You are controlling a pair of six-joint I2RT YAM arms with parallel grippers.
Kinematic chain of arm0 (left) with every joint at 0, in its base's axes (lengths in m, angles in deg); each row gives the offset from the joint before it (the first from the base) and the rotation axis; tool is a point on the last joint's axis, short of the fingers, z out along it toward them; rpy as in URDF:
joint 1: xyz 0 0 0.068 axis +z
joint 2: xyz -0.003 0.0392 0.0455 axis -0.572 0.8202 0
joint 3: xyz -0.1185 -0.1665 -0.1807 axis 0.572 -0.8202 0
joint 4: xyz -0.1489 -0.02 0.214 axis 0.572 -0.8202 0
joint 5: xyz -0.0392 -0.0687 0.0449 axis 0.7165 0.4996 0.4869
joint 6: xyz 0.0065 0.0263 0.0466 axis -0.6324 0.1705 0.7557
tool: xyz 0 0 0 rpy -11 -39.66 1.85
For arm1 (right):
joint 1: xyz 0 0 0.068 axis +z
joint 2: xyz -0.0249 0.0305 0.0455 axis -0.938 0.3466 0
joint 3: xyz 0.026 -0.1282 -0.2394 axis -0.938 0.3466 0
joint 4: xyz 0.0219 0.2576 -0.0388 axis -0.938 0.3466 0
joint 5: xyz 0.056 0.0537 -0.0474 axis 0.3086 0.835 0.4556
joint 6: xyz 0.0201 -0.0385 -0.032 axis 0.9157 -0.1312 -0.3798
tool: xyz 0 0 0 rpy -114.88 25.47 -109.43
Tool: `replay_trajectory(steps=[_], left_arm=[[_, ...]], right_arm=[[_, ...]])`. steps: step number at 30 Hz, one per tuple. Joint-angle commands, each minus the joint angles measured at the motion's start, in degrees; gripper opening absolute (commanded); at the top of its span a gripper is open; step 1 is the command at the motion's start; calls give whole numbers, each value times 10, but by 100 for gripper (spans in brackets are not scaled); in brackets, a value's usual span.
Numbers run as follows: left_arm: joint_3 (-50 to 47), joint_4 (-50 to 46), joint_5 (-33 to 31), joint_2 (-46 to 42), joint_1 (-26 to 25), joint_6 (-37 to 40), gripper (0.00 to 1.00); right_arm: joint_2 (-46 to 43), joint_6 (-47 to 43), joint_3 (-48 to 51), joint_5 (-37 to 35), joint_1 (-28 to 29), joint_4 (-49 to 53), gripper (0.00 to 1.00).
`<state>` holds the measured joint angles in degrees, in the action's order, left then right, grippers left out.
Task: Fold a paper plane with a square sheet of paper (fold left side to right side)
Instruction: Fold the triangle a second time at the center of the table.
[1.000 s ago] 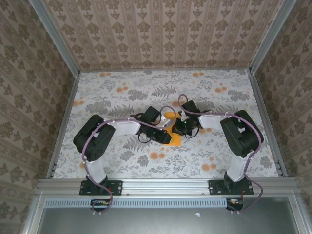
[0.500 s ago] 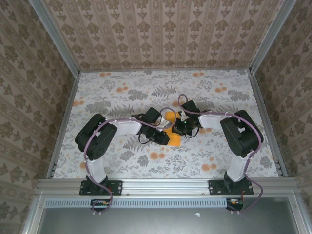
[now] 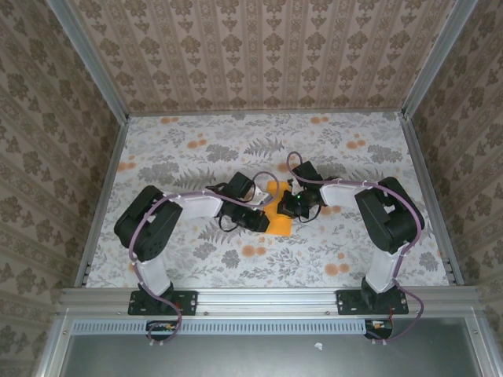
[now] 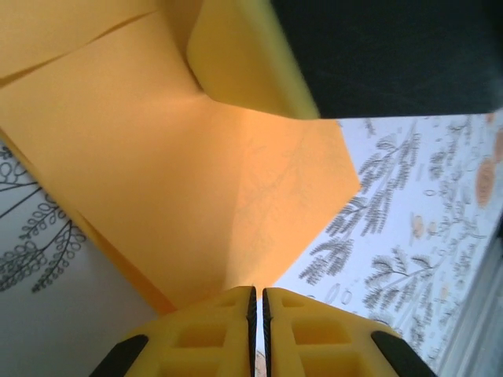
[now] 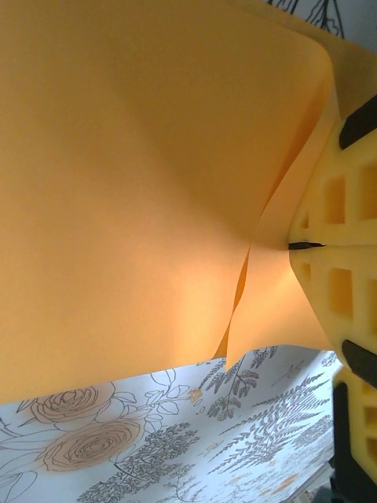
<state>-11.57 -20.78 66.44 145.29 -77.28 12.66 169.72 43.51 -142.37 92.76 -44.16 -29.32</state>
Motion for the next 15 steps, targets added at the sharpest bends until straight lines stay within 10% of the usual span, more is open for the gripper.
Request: replay_trajectory(steps=[1,15], left_arm=[[-10,31,47,-37,13,-16,13],[6,1,36,9,17,12,13]], right_arm=[[25,-9,3,-38,3,60,4],[26,-9,3,-37,3,61,4]])
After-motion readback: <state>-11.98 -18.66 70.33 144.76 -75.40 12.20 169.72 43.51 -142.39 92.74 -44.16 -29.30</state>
